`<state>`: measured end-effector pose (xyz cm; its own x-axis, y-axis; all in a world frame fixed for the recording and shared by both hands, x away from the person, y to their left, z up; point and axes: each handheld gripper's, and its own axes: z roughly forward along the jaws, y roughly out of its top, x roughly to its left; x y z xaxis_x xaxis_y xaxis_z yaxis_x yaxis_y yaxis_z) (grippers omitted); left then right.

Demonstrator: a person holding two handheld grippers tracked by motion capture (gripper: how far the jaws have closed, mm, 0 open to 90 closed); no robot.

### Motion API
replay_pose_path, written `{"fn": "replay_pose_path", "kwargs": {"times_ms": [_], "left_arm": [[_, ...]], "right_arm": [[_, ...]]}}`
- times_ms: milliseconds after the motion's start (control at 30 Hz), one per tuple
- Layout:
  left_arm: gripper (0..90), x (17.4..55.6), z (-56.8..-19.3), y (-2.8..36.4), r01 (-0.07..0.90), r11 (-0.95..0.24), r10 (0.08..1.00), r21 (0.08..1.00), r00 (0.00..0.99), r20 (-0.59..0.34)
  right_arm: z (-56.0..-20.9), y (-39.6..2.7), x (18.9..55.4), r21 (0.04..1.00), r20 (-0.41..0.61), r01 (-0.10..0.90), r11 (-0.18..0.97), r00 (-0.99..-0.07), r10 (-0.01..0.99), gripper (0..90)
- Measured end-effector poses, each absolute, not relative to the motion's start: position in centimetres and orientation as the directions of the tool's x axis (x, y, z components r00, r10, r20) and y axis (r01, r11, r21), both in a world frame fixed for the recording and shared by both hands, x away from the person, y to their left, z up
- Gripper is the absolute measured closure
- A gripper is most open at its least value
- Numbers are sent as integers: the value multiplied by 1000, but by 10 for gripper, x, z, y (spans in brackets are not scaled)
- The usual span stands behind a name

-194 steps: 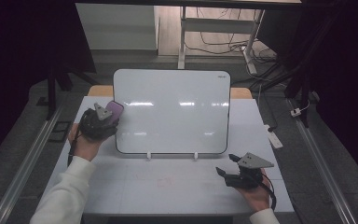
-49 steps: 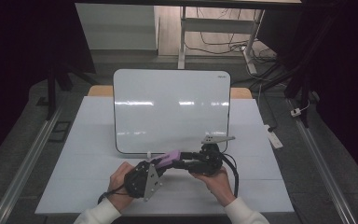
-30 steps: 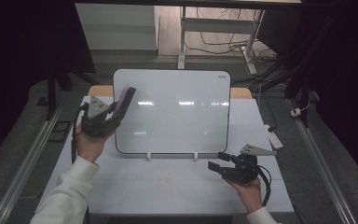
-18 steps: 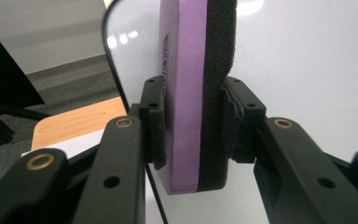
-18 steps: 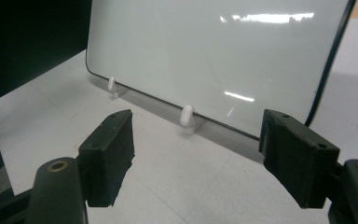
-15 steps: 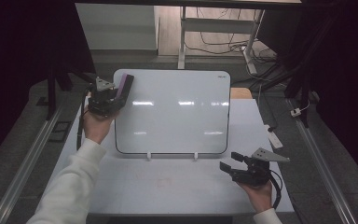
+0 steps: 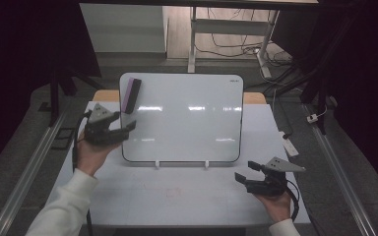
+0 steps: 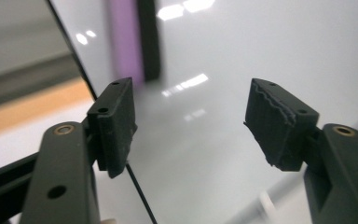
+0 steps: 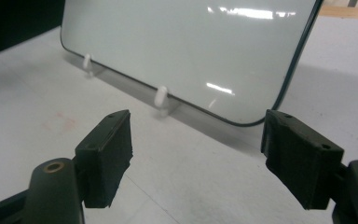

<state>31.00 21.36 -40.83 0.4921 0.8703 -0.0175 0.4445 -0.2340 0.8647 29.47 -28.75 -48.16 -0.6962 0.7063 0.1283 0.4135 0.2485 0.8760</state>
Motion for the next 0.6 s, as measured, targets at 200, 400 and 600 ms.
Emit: {"fn": "replay_pose_path", "kwargs": {"times_ms": [200, 400, 600], "left_arm": [[315, 272, -447, 222, 485, -258, 813, 836, 576, -83], [303, 246, -471, 231, 508, -273, 791, 817, 602, -110], [288, 235, -485, 234, 527, -273, 782, 805, 609, -133]], "right_arm": [[-487, -290, 297, 870, 101, 398, 290, -721, 685, 242], [-489, -291, 298, 875, 90, 382, 298, -733, 674, 246], [-488, -290, 299, 877, 70, 368, 309, -734, 675, 249]]}}
